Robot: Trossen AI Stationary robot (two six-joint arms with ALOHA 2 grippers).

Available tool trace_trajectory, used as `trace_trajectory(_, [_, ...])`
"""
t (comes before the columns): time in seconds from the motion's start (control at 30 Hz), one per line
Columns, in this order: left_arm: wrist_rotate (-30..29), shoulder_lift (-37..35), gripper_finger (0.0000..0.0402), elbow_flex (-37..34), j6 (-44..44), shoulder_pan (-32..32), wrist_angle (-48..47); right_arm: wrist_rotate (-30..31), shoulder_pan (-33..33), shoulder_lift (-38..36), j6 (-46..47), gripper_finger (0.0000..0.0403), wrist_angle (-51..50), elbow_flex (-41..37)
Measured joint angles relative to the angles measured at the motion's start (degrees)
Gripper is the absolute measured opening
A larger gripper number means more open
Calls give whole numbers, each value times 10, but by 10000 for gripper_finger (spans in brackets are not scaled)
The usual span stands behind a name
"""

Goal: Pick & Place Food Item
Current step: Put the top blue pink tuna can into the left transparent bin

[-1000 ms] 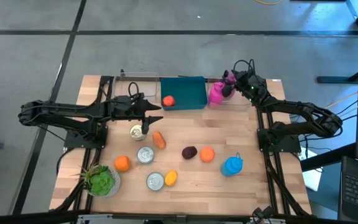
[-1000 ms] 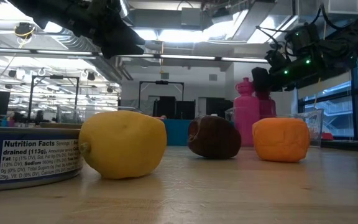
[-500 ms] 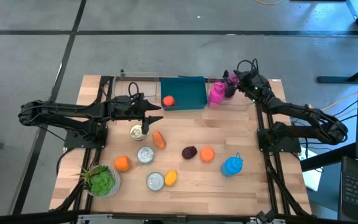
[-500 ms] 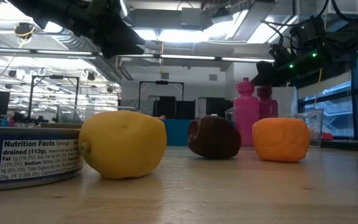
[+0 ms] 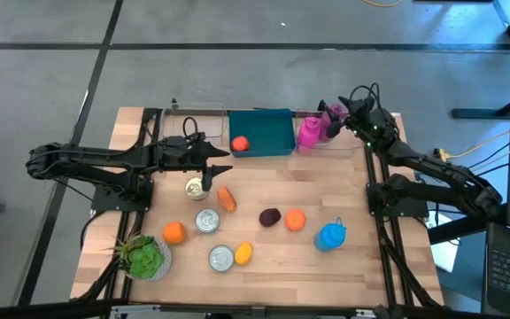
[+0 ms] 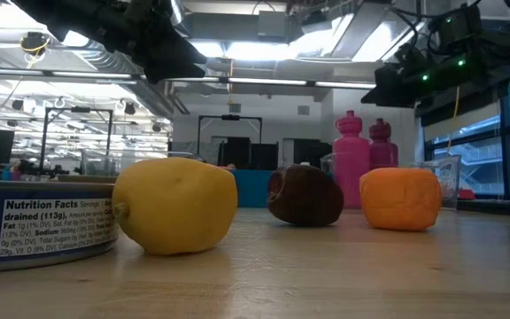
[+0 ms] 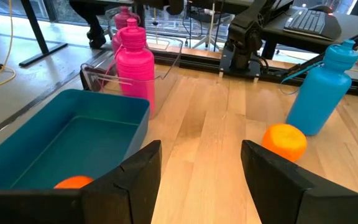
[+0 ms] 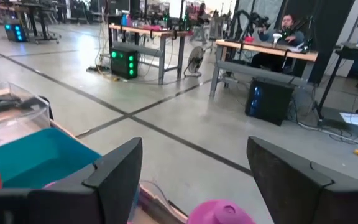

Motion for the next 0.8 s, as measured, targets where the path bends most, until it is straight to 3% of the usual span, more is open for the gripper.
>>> trace_trajectory(0.23, [0, 0, 210, 0, 0, 0, 0, -26, 4, -49, 2, 288, -40, 14])
trace_trajectory(0.47, [0, 0, 210, 0, 1, 0, 0, -34, 42, -78, -30, 288, -223, 138])
trace_trajectory(0.67, [0, 0, 210, 0, 6, 0, 0, -155, 82, -78, -28, 288, -264, 202])
trace_trajectory(0.8, [5, 0, 210, 0, 12, 0, -10, -159, 112, -78, -15, 288, -267, 198])
